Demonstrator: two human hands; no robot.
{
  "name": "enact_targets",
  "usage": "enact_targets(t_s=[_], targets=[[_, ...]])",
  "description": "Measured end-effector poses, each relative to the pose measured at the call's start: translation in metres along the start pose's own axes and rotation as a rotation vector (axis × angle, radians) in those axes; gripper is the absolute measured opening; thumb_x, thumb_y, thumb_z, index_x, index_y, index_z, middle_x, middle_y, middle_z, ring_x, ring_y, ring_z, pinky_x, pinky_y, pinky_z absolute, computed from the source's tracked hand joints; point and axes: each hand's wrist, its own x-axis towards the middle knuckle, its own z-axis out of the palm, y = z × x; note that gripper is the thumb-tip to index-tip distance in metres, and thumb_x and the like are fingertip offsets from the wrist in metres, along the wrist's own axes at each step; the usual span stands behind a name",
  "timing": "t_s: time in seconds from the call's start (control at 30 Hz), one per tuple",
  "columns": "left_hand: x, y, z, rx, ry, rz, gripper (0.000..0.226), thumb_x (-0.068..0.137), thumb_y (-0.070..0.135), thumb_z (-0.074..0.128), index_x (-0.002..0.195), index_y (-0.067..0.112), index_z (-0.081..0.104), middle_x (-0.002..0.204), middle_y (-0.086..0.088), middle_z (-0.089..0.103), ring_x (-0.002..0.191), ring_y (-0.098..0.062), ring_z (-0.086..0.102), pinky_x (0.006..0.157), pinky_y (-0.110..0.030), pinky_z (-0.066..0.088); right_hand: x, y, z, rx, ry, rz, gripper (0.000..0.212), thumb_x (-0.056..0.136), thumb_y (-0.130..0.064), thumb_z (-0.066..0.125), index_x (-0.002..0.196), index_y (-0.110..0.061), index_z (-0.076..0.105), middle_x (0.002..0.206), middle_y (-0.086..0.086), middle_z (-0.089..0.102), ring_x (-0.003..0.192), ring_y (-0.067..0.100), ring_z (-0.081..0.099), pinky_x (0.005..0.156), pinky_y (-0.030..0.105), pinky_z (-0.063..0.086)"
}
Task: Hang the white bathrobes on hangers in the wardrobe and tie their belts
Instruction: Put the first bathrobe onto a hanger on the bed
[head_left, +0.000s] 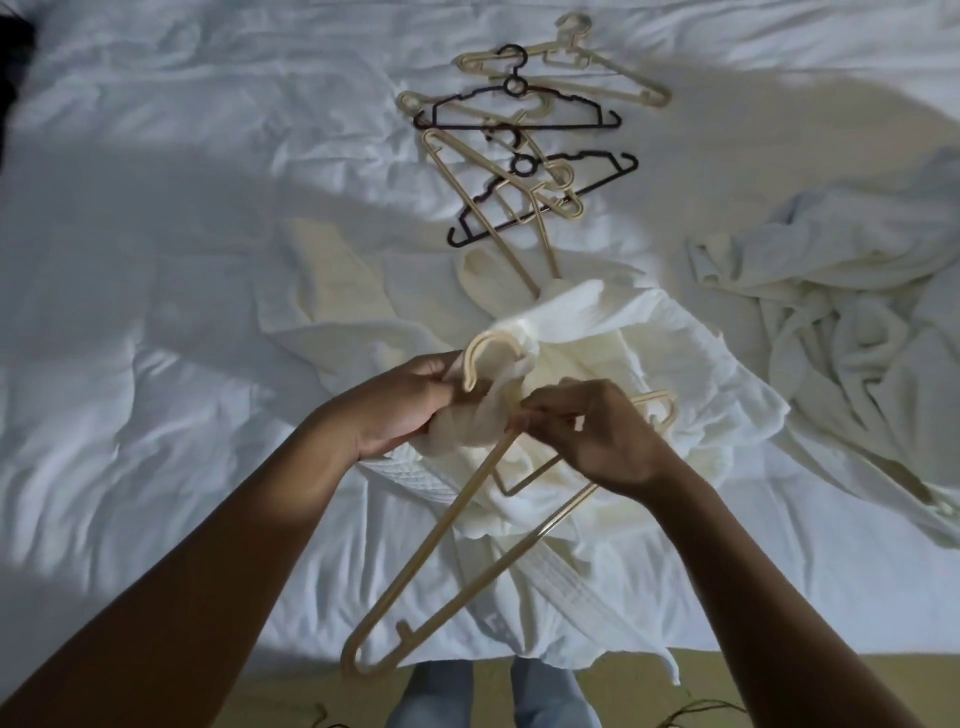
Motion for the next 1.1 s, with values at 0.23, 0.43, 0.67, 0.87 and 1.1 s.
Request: enact_targets(t_s=[0.23, 0.43, 0.67, 0.87, 1.1], targets=[[0.018, -0.012, -0.016, 0.958, 0.601, 0.224, 0.017, 0.081, 0.037, 0.073, 0.082, 0.026, 0.061, 0.084, 0.005, 0.059, 0.079, -0.02, 0.06, 0.07, -0.034, 0.047, 0.005, -0.005, -0.015, -0.114, 0.228, -0.061, 0.022, 0.093, -0.049, 0.064, 0.096, -0.035, 0.08, 0.091, -0.022, 0.073, 0.081, 0.013, 0.057, 0.082, 0.05, 0.046], [0.032, -0.011, -0.005, 0.531, 0.714, 0.077, 0.02, 0.09, 0.037, 0.067, 0.079, 0.021, 0.06, 0.071, 0.006, 0.064, 0.068, -0.018, 0.059, 0.057, -0.023, 0.04, 0.008, -0.013, -0.023, -0.044, 0.24, -0.068, 0.036, 0.079, -0.066, 0.071, 0.094, -0.035, 0.08, 0.088, -0.013, 0.074, 0.084, 0.017, 0.056, 0.083, 0.056, 0.047], [0.029, 0.045, -0.003, -0.407, 0.746, 0.401, 0.024, 0.089, 0.003, 0.053, 0.092, 0.023, 0.066, 0.082, 0.0, 0.065, 0.076, -0.017, 0.06, 0.07, -0.031, 0.047, 0.016, -0.026, -0.033, -0.128, 0.356, -0.065, 0.025, 0.072, -0.059, 0.081, 0.075, -0.038, 0.07, 0.07, -0.006, 0.058, 0.083, 0.014, 0.054, 0.095, 0.053, 0.038], [0.011, 0.071, -0.006, 0.333, 0.78, 0.652, 0.025, 0.094, 0.038, 0.072, 0.099, 0.017, 0.059, 0.078, 0.014, 0.058, 0.068, -0.002, 0.052, 0.061, -0.022, 0.044, 0.026, -0.037, -0.062, 0.058, 0.494, 0.03, 0.011, 0.085, -0.03, 0.081, 0.089, -0.021, 0.077, 0.085, -0.012, 0.075, 0.088, 0.005, 0.068, 0.084, 0.032, 0.053], [0.009, 0.031, -0.043, 0.902, 0.671, 0.476, 0.027, 0.08, 0.016, 0.084, 0.101, 0.022, 0.068, 0.079, 0.002, 0.057, 0.072, -0.017, 0.058, 0.066, -0.029, 0.041, 0.013, -0.028, -0.073, -0.032, 0.504, -0.043, 0.016, 0.085, -0.023, 0.082, 0.099, -0.017, 0.078, 0.09, -0.014, 0.077, 0.085, 0.003, 0.072, 0.077, 0.016, 0.052]])
